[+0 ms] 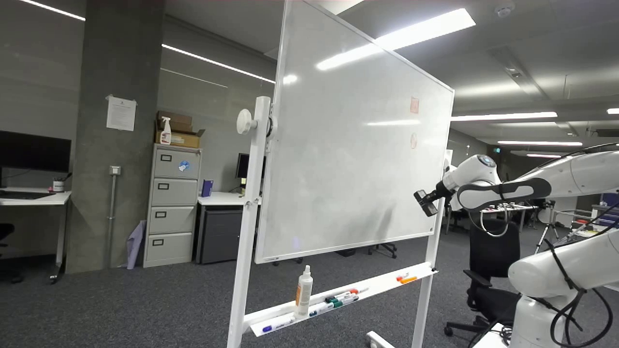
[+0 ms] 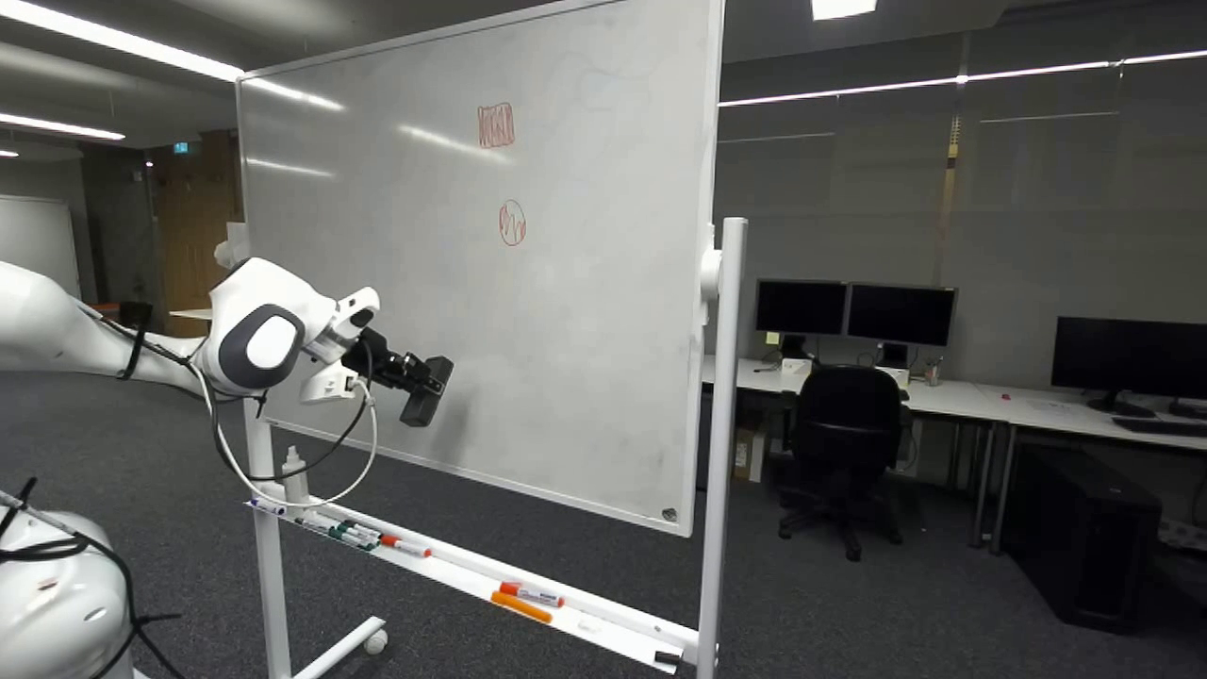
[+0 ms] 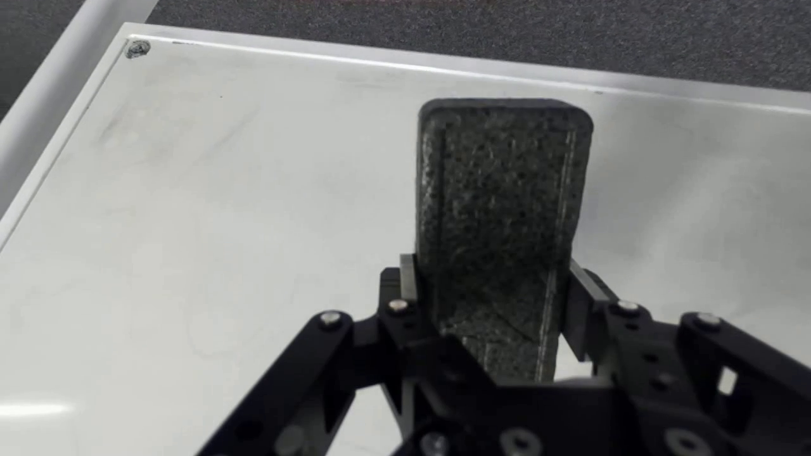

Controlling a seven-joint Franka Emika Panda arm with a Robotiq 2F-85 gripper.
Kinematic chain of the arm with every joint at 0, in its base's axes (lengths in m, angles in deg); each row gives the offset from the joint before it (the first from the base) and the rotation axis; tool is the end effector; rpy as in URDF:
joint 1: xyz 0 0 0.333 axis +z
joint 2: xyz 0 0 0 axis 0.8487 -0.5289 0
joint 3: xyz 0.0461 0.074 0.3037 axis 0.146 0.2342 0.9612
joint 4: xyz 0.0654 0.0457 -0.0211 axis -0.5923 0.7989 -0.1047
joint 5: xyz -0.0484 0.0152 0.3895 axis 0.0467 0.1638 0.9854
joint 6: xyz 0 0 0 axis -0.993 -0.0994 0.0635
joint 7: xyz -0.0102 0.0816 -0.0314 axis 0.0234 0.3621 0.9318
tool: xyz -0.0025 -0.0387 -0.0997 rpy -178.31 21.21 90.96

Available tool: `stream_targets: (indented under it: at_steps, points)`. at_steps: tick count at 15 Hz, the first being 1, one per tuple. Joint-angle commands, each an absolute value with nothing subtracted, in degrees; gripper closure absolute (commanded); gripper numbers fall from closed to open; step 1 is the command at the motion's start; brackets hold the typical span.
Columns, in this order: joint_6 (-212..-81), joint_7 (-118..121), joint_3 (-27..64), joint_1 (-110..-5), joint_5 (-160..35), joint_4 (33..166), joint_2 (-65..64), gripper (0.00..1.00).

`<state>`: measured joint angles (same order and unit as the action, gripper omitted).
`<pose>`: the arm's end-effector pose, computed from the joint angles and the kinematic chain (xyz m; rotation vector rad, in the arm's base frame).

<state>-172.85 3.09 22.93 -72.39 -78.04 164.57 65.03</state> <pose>0.3377 -0.0660 0.5617 2.5513 -0.0447 1.2101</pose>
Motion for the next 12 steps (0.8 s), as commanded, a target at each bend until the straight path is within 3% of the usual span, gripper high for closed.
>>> stream_targets:
  at_steps: [1,12]
  points:
    - [-176.8,4.3,22.7,-75.6,-77.4,158.6,62.7,0.70]
    - [-182.5,12.5,15.2,-69.6,-74.7,141.8,52.7,0.70]
